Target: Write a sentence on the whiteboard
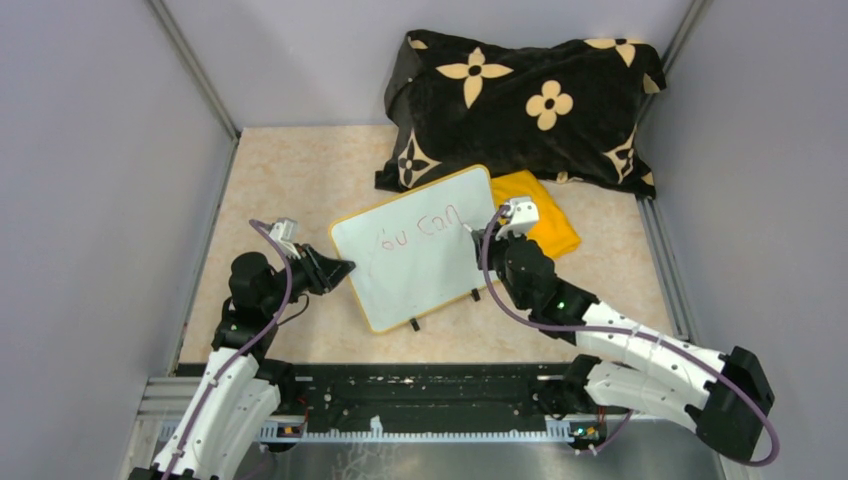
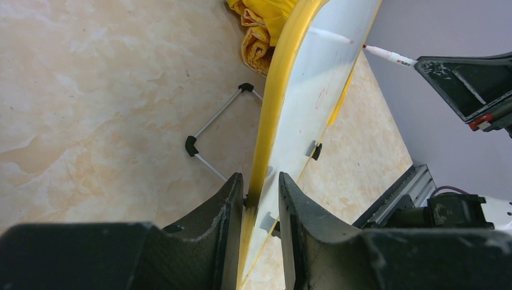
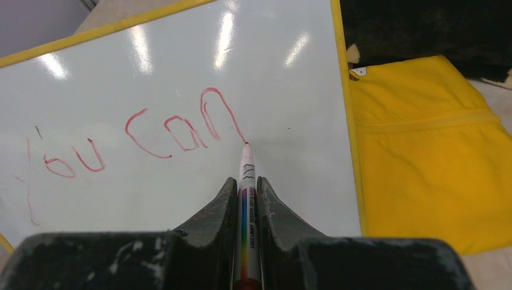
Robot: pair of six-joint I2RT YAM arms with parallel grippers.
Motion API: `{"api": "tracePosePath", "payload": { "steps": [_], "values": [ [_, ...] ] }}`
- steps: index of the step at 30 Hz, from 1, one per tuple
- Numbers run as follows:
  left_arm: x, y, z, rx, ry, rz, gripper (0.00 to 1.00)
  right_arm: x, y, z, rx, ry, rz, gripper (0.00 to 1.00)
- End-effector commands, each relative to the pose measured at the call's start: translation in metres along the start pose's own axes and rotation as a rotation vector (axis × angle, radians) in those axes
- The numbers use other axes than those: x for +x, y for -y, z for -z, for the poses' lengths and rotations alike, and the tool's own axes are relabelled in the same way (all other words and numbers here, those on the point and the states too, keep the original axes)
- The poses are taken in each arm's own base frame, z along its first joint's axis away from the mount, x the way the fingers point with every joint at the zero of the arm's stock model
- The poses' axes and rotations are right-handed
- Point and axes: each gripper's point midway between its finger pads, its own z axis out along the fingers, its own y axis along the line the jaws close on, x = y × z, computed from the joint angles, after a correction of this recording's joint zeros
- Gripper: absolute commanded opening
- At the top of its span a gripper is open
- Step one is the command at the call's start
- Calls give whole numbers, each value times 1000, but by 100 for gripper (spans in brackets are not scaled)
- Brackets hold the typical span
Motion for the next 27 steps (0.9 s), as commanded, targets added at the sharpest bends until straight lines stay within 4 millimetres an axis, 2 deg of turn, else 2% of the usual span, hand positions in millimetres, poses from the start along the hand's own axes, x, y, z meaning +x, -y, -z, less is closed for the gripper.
{"api": "tracePosePath", "payload": {
  "steps": [1, 5, 9, 12, 21, 27],
  "values": [
    [-3, 4, 0, 28, 12, -22, 34, -41, -6, 14, -47, 94, -69, 0],
    [-3, 4, 0, 27, 14, -22, 34, -55, -14, 28, -98, 114, -90, 0],
    [-4, 4, 0, 29, 16, -23, 34, -53, -35, 43, -160, 116, -77, 0],
    [-3, 4, 0, 28, 14, -22, 34, -39, -55, 53, -199, 104, -46, 0],
    [-4, 5, 1, 32, 20, -24, 34, 29, -119, 66, -302, 36, 101, 0],
    [-5, 6, 1, 34, 23, -26, 34, 53, -145, 64, -353, 14, 101, 0]
  ]
}}
